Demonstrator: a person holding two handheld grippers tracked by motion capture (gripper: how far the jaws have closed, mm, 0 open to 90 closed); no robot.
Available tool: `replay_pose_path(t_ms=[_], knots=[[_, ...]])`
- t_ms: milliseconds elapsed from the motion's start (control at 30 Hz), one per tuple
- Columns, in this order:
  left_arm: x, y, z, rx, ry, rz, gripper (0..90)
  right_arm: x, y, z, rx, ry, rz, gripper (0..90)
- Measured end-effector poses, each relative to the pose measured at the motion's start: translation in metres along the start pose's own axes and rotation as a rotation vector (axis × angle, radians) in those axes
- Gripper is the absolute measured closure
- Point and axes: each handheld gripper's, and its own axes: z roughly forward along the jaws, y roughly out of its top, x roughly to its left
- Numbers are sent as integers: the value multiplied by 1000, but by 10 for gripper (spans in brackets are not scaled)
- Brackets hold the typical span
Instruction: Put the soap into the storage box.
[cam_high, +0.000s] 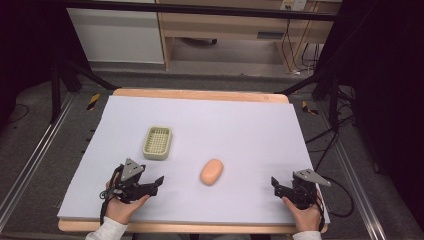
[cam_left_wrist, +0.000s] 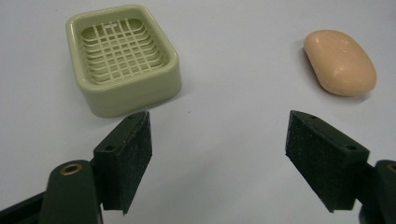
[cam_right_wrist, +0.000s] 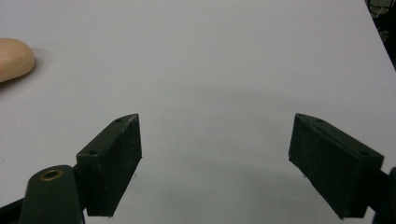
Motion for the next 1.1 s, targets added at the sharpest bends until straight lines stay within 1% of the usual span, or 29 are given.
replay_pose_path(t_ms=[100, 167, 200, 367, 433, 533, 667, 833, 900, 933, 1100], knots=[[-3, 1, 2, 6, -18, -1, 223, 0, 0, 0, -2, 0, -1, 181], [-5, 2, 3, 10, -23, 4, 221, 1, 0, 0, -2, 2, 0, 183], [-6, 3, 3, 14, -23, 14, 220, 1, 0, 0, -5, 1, 2, 185], [-9, 8, 4, 10, -28, 16, 217, 1, 0, 0, -5, -1, 1, 188], [-10, 11, 3, 11, -29, 24, 216, 2, 0, 0, -6, 1, 4, 189], [-11, 14, 4, 7, -32, 15, 211, 2, 0, 0, -9, -1, -1, 189], [-12, 19, 5, 17, -40, 17, 203, 3, 1, 0, -8, 1, -2, 189], [-14, 27, 7, 4, -48, 11, 199, 3, 1, 0, -7, 2, -5, 191], [-17, 33, 8, -2, -52, 20, 198, 3, 0, 1, -8, 3, -8, 193], [-18, 35, 9, -9, -53, 16, 198, 4, 0, 0, -5, 7, 0, 193], [-23, 44, 10, -22, -62, 22, 197, 3, 0, 1, -9, 2, -10, 200]])
